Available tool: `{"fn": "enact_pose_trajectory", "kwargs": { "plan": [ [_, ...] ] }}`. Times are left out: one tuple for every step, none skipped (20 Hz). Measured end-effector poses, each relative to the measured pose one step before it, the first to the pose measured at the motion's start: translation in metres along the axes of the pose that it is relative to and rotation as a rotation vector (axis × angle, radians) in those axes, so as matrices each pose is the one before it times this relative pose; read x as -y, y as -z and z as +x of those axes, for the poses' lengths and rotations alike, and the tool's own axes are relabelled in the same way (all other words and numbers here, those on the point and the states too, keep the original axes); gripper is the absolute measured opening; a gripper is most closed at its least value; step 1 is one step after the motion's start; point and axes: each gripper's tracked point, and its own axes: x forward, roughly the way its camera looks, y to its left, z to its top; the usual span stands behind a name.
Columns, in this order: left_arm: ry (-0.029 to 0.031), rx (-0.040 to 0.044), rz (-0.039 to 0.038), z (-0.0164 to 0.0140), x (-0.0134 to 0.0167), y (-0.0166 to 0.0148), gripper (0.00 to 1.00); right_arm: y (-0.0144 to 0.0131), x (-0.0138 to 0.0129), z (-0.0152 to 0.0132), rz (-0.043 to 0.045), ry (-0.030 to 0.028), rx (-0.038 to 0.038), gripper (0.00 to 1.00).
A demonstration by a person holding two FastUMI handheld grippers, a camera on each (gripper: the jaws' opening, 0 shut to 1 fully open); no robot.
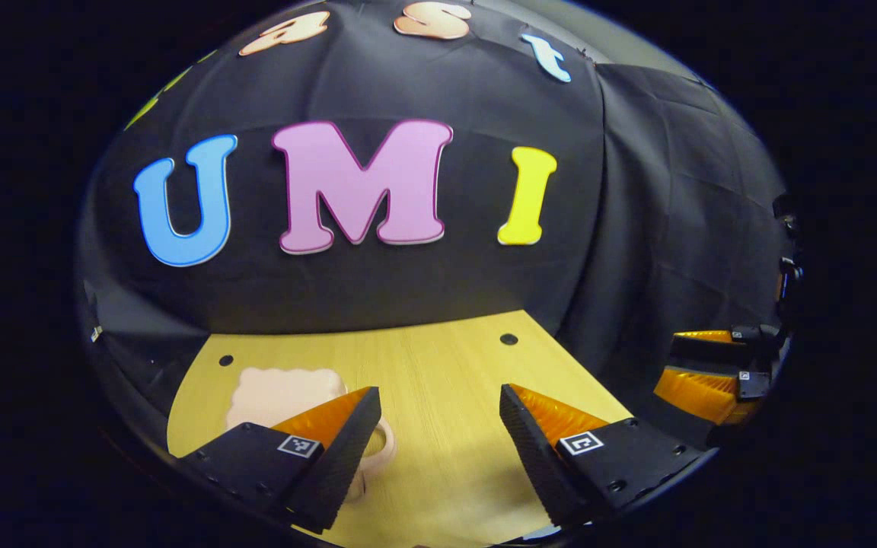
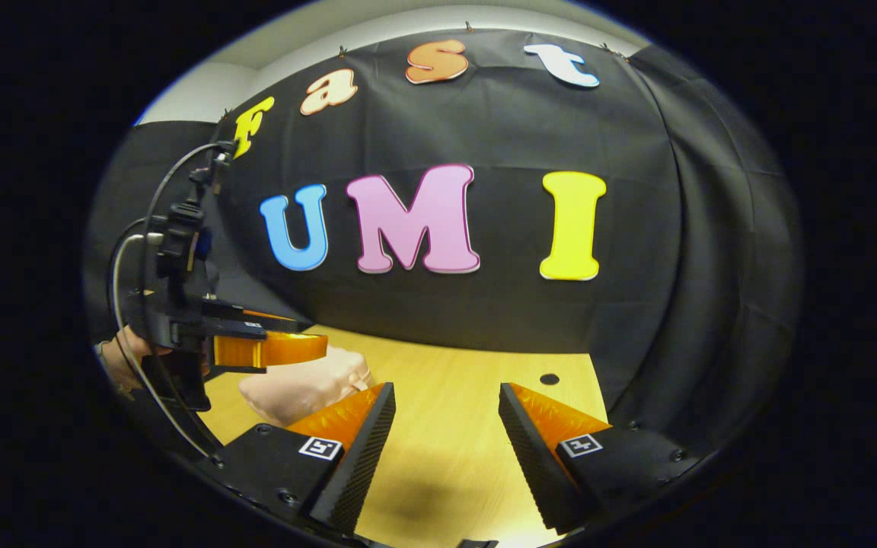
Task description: First open the suitcase, pack the skin care products into it, and then close the suitcase.
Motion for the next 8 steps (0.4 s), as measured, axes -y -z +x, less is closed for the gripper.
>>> {"fn": "enact_pose_trajectory", "kwargs": {
  "plan": [
    [-0.01052, 0.05864, -0.01425, -0.01297, -0.00309, -0.01919, 0.98, -0.01268, -0.00666, -0.00051, 0.00725, 0.00761, 0.02629, 0.88],
    [-0.01157, 0.04509, -0.01004, -0.00891, -0.00774, -0.0142, 0.98, -0.00823, -0.00795, -0.002, 0.00738, -0.00002, 0.01469, 0.9],
    [-0.01157, 0.03972, 0.00105, -0.00867, -0.00806, -0.01413, 0.98, -0.01108, -0.00998, -0.00219, 0.00402, -0.005, 0.02412, 0.92],
    [-0.0191, 0.04093, 0.0086, -0.00511, -0.00581, -0.0083, 0.98, -0.01189, -0.01012, -0.00101, -0.01108, -0.00755, 0.02663, 0.93],
    [-0.01933, 0.03111, 0.01141, -0.00519, -0.00847, -0.00842, 0.98, -0.00624, -0.00454, -0.00066, -0.02462, 0.00413, 0.01668, 0.93],
    [-0.01613, 0.02112, 0.01148, -0.00761, -0.00876, -0.00807, 0.98, -0.00462, -0.00207, -0.00005, -0.02803, 0.01306, 0.01314, 0.94],
    [-0.01529, 0.0255, 0.00802, -0.00699, -0.0085, -0.00638, 0.98, -0.00633, -0.00354, -0.00041, -0.02515, 0.00885, 0.01349, 0.95],
    [-0.00726, 0.02002, 0.00498, -0.00407, -0.00533, -0.00677, 0.98, -0.00588, -0.00449, 0.00045, -0.01467, 0.00414, 0.01557, 0.95]
  ]
}}
